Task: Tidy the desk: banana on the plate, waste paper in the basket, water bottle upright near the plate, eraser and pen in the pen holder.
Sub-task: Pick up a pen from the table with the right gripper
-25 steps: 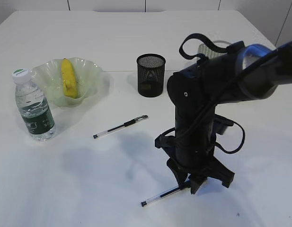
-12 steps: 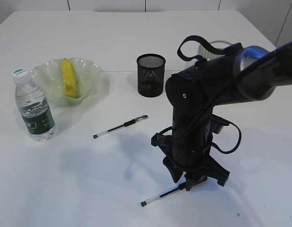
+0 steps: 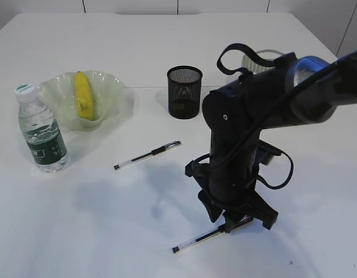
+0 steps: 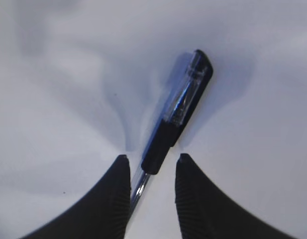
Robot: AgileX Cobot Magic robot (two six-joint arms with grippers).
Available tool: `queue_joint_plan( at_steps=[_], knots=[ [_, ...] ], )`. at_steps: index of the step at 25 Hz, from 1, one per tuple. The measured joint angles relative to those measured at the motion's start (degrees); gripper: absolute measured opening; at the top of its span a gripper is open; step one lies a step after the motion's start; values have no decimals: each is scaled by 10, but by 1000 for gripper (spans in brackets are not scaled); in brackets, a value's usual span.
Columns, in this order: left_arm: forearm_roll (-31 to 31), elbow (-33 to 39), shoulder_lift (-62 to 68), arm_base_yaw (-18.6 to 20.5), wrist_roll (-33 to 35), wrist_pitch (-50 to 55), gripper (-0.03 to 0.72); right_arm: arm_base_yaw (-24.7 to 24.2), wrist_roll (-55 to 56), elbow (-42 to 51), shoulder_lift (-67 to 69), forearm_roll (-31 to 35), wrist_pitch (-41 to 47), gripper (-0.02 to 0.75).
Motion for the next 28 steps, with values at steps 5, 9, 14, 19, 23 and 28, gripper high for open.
queue_joint_plan(
  at_steps=[5, 9, 14, 19, 23, 28],
  knots=[
    [0, 0, 0, 0, 0, 0, 475, 0, 39, 0, 0, 4, 6, 232],
    [0, 0, 0, 0, 0, 0, 475, 0, 59, 0, 0, 10, 7, 232],
    [0, 0, 0, 0, 0, 0, 475, 0, 70, 0, 0, 11, 7, 232],
    [0, 0, 0, 0, 0, 0, 475, 0, 79, 0, 0, 11, 7, 232],
    [1, 0, 0, 0, 0, 0, 475, 0, 81, 0, 0, 9, 20, 232],
    [4, 0, 0, 0, 0, 0, 475, 0, 84, 0, 0, 12, 31, 232]
  ],
)
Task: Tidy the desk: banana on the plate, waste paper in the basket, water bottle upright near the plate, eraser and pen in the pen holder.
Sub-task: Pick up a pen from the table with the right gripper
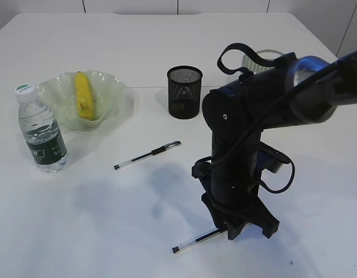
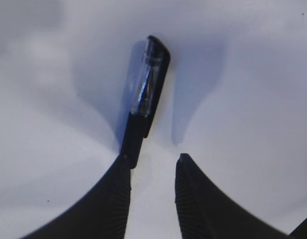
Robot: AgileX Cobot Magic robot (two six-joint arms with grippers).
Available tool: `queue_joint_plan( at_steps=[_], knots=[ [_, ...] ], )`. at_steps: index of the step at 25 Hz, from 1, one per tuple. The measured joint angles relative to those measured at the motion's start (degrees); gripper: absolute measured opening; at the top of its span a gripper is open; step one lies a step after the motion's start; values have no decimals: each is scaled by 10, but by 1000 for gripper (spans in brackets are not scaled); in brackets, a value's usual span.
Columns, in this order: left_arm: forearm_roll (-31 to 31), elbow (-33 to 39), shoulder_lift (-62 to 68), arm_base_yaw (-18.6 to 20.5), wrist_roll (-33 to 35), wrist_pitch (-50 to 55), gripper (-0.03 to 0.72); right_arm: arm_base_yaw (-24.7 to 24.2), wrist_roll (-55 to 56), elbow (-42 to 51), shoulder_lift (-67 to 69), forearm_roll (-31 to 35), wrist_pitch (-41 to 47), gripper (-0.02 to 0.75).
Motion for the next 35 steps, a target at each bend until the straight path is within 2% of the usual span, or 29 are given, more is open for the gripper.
queue_joint_plan(
  at_steps=[20, 35],
  knots=[
    [17, 0, 0, 0, 0, 0, 475, 0, 8, 0, 0, -22, -15, 232],
    [17, 0, 0, 0, 0, 0, 475, 0, 16, 0, 0, -71, 5, 232]
  ],
)
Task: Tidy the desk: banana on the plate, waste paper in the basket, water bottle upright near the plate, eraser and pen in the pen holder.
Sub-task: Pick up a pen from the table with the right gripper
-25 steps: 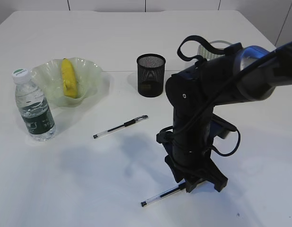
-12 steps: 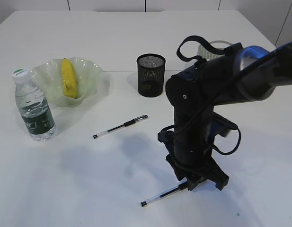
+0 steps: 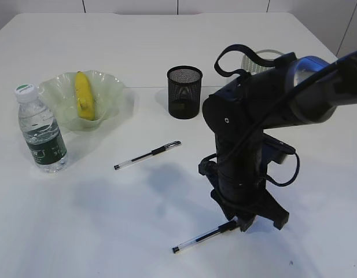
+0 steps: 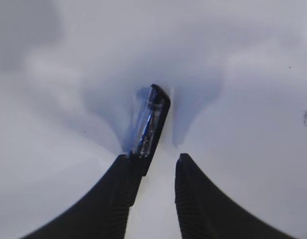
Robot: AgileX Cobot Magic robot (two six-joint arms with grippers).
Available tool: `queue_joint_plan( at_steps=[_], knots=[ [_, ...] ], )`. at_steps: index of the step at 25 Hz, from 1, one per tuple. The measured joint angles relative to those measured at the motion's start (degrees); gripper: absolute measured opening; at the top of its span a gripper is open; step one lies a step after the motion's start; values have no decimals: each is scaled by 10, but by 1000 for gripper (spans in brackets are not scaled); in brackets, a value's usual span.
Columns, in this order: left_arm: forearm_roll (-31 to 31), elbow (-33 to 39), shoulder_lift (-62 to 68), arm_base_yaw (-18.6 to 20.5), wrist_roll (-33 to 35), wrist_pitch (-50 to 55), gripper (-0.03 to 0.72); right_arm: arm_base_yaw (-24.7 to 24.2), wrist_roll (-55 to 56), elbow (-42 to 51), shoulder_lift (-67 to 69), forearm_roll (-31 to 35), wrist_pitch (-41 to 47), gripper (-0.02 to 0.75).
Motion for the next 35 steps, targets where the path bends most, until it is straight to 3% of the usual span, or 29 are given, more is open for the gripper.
queue_joint_plan(
  at_steps=[35],
  knots=[
    [0, 0, 0, 0, 0, 16, 475, 0, 2, 0, 0, -140, 16, 232]
  ],
)
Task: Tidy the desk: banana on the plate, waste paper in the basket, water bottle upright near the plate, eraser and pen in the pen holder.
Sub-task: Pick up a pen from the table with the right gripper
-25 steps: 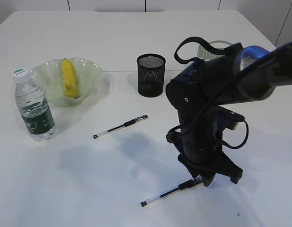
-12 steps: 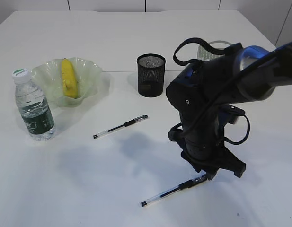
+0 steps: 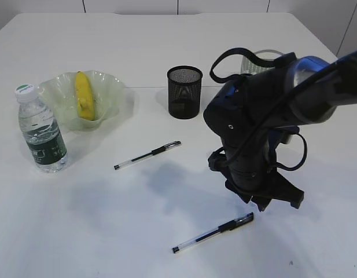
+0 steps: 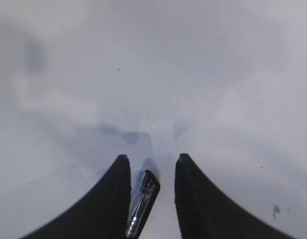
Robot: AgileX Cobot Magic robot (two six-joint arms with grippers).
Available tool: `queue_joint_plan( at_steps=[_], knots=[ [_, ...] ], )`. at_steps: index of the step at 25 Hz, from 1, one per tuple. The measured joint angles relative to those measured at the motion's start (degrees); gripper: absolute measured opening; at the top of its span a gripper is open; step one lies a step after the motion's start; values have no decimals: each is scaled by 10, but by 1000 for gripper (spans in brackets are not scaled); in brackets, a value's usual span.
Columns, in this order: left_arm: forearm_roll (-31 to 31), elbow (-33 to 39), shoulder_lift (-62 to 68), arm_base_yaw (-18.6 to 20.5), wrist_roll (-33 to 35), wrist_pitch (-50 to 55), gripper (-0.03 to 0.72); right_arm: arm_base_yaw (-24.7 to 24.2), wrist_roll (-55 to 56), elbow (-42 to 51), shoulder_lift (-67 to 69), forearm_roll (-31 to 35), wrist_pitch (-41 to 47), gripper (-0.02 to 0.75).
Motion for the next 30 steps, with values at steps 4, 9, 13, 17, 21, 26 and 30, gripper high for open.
queue_joint_plan(
  at_steps=[4, 9, 13, 17, 21, 26, 30],
  knots=[
    [0, 0, 0, 0, 0, 1, 475, 0, 0, 0, 12, -3, 0, 232],
    [0, 0, 0, 0, 0, 1, 475, 0, 0, 0, 16, -14, 0, 232],
    [0, 0, 0, 0, 0, 1, 475, 0, 0, 0, 16, -9, 0, 232],
    [0, 0, 0, 0, 0, 2, 475, 0, 0, 0, 16, 8, -3, 232],
    [0, 0, 0, 0, 0, 2, 475, 0, 0, 0, 16, 31, -3, 232],
    [0, 0, 0, 0, 0, 3, 475, 0, 0, 0, 16, 71, -20, 232],
    [0, 0, 0, 0, 0, 4, 475, 0, 0, 0, 16, 99, -39, 232]
  ],
)
